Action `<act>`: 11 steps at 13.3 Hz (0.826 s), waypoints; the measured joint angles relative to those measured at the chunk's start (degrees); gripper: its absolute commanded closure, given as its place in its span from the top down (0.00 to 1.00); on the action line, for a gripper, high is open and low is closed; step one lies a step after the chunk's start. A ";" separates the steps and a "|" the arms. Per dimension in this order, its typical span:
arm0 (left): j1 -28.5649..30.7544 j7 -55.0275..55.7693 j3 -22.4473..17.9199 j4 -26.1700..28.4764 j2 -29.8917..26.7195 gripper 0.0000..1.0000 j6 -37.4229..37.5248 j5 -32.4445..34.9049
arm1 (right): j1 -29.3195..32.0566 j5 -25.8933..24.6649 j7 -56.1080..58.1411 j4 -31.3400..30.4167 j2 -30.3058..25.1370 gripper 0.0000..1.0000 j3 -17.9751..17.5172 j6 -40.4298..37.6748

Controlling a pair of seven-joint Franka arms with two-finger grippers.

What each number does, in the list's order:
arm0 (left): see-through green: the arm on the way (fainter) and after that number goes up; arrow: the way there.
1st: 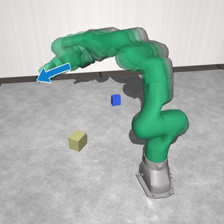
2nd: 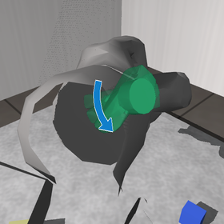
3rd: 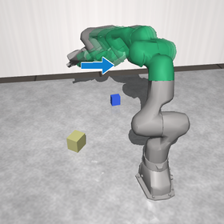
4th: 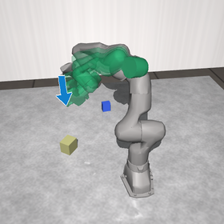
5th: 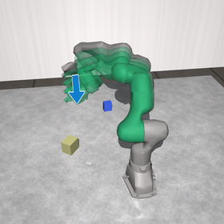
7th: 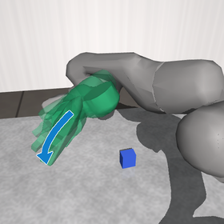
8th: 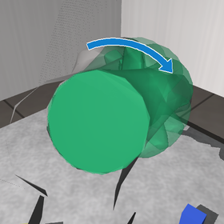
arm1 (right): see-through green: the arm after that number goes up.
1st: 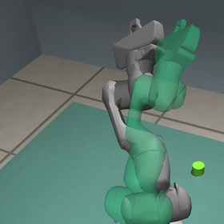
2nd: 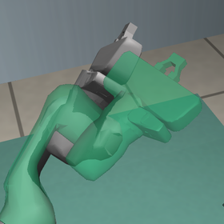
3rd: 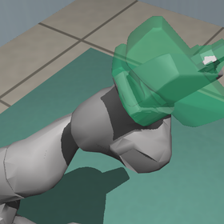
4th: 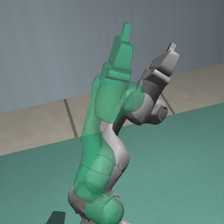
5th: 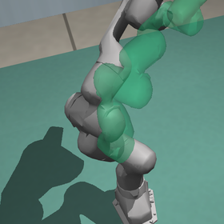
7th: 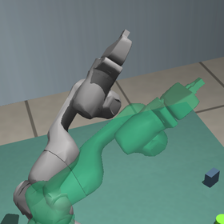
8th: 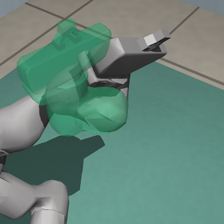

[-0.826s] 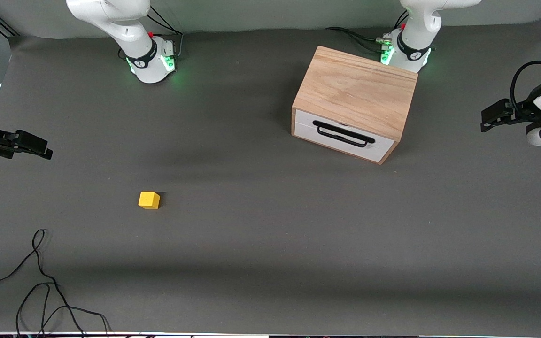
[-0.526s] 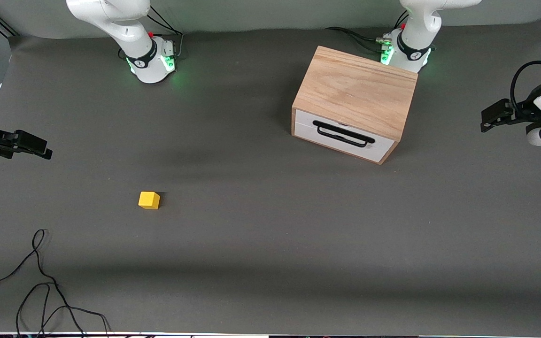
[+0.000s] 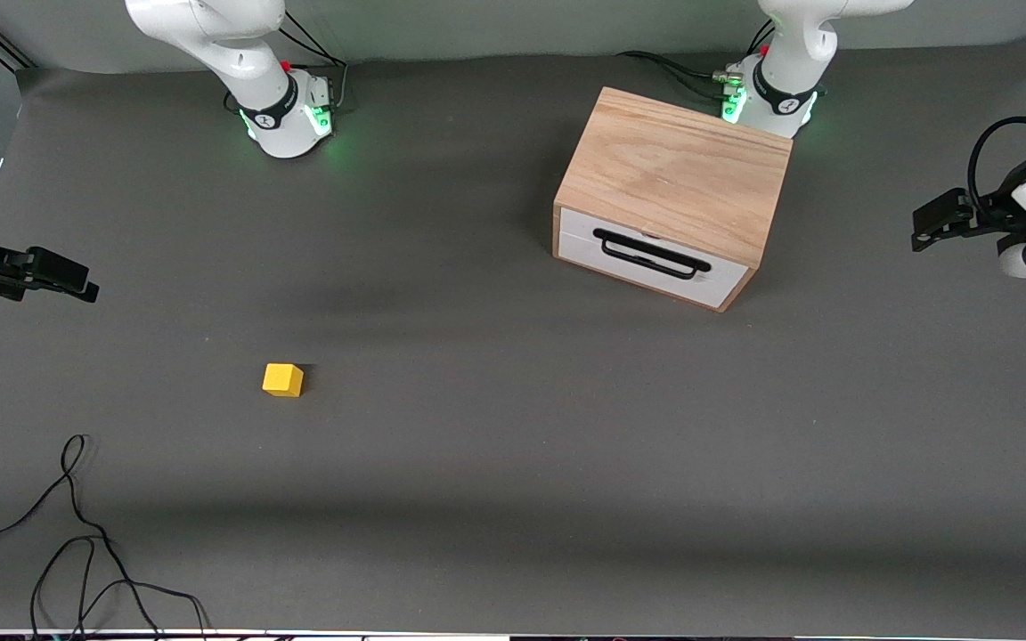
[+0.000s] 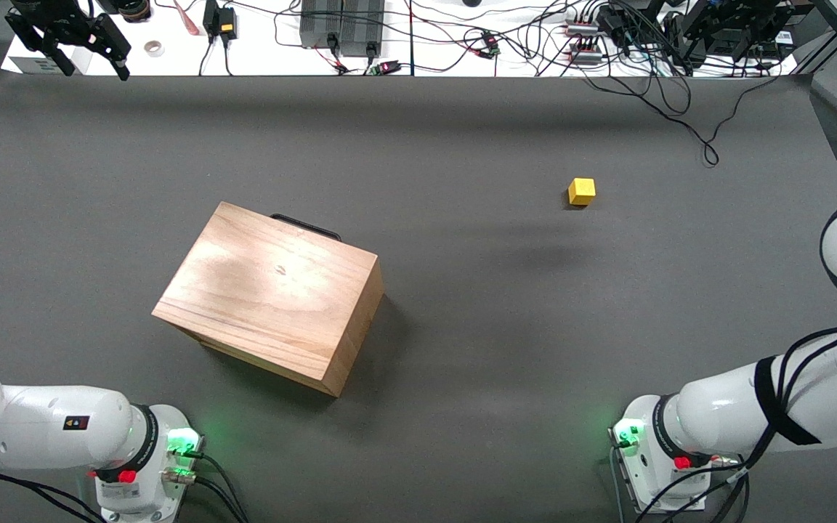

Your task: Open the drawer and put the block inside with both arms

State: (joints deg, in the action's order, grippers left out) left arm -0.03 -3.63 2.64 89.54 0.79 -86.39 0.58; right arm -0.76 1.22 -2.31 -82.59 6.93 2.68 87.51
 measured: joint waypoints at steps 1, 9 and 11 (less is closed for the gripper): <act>-0.08 0.00 0.02 -0.01 0.00 1.00 0.00 0.00 | 0.00 0.00 0.00 0.00 0.02 0.99 0.00 -0.01; -2.06 20.31 8.36 -0.09 0.04 1.00 0.50 -0.13 | 0.05 0.01 0.00 -0.01 0.39 0.99 0.07 -0.42; -2.29 29.93 11.44 -0.08 0.16 1.00 0.59 -0.13 | 0.04 0.01 0.02 -0.12 0.54 0.99 0.08 -0.72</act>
State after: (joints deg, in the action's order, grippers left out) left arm -2.32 26.29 14.08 89.45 0.96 -85.79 0.45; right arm -0.72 1.23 -2.29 -82.71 7.47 2.75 86.79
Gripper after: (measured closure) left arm 0.000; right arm 0.004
